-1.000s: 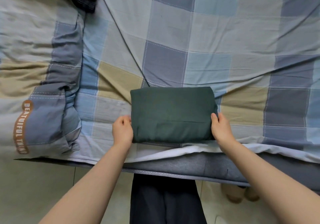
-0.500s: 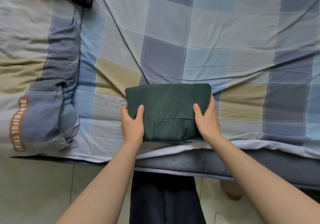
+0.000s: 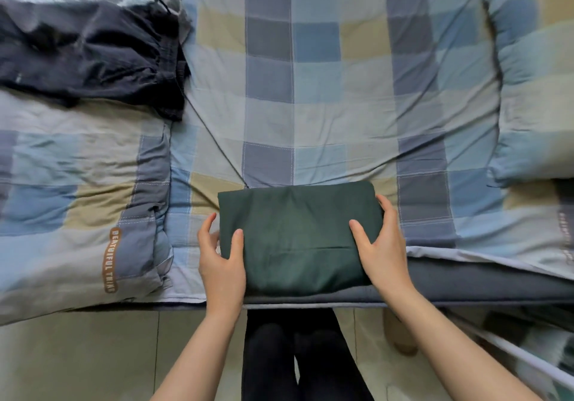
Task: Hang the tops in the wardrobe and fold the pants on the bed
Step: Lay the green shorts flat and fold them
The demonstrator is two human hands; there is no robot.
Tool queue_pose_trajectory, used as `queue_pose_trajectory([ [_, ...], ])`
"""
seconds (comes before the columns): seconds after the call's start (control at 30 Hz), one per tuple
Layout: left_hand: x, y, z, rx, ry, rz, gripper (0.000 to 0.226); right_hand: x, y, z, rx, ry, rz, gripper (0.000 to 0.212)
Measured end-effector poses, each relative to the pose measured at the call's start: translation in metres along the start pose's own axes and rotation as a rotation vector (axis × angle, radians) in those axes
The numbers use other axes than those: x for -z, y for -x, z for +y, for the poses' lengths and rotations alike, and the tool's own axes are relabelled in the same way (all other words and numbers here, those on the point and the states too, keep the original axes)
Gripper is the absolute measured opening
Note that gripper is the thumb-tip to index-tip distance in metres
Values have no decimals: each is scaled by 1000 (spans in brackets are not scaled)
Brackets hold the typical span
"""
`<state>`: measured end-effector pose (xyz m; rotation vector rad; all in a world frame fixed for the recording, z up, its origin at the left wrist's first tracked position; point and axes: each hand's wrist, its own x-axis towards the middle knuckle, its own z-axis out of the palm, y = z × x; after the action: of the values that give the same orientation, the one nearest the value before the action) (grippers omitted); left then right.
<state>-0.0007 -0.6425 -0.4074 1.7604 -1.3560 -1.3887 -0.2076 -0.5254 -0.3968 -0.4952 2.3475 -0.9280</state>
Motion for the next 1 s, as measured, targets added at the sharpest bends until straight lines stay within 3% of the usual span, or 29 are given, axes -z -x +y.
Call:
queue_pose_trajectory([
  [0.2, 24, 55, 106, -266, -105, -88, 44, 93, 61, -72, 67, 34, 110, 54],
  [0.37, 39, 81, 163, -346, -164, -243, 40, 140, 111, -105, 49, 21, 203, 40],
  [0.47, 47, 94, 190, -383, -176, -364, 42, 159, 147, -116, 30, -22, 364, 36],
  [0.7, 50, 117, 215, -454, -239, -643, 42, 157, 233, -104, -172, -101, 703, 34],
  [0.83, 43, 144, 220, -431, -281, -791, 39, 160, 281, -85, -285, -226, 807, 33],
  [1.0, 20, 217, 216, -462, -349, -1051, 33, 175, 374, -52, -433, -336, 1047, 31],
])
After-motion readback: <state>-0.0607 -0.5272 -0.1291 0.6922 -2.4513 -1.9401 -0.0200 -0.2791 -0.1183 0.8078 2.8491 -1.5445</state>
